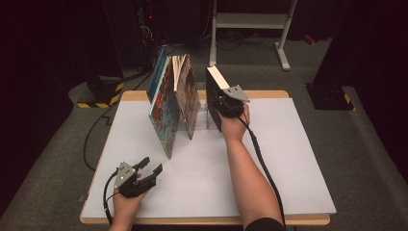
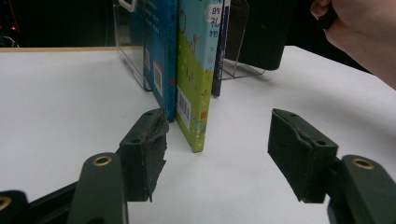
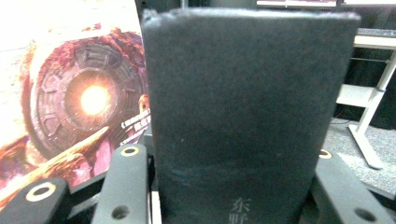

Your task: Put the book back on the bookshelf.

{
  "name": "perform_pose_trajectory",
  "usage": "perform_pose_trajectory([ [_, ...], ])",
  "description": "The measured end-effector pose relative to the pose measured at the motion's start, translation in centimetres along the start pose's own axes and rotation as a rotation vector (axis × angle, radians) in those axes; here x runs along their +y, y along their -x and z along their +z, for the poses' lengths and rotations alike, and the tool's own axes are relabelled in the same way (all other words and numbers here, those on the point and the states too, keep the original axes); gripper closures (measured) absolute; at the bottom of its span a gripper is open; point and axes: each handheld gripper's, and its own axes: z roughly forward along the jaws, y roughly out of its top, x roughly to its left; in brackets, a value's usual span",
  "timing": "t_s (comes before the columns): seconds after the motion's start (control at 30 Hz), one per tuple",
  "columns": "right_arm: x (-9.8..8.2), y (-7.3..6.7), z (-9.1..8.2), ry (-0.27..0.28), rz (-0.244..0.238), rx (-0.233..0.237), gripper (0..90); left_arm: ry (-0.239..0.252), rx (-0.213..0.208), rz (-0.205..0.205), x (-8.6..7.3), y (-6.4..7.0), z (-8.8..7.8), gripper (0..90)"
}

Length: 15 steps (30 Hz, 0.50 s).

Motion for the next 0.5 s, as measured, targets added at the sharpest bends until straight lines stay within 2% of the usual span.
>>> perform_pose_trajectory([
  [0.2,-0.6,0.0,0.3,-0.007,-0.005,-0.004,53.8,-0.003,0.002,0.005,-0.1,-0.1,0.1,37.4],
  [0.37,-1.4,-0.1,-0.1,0.011,0.003,-0.007,52.9,-0.004,0.002,0.010,-0.1,0.0,0.1,37.4],
  [0.5,-1.7,-0.2,-0.5,0.000,0.015,-0.006,52.0,-0.008,-0.001,0.020,-0.1,0.1,0.0,37.3],
])
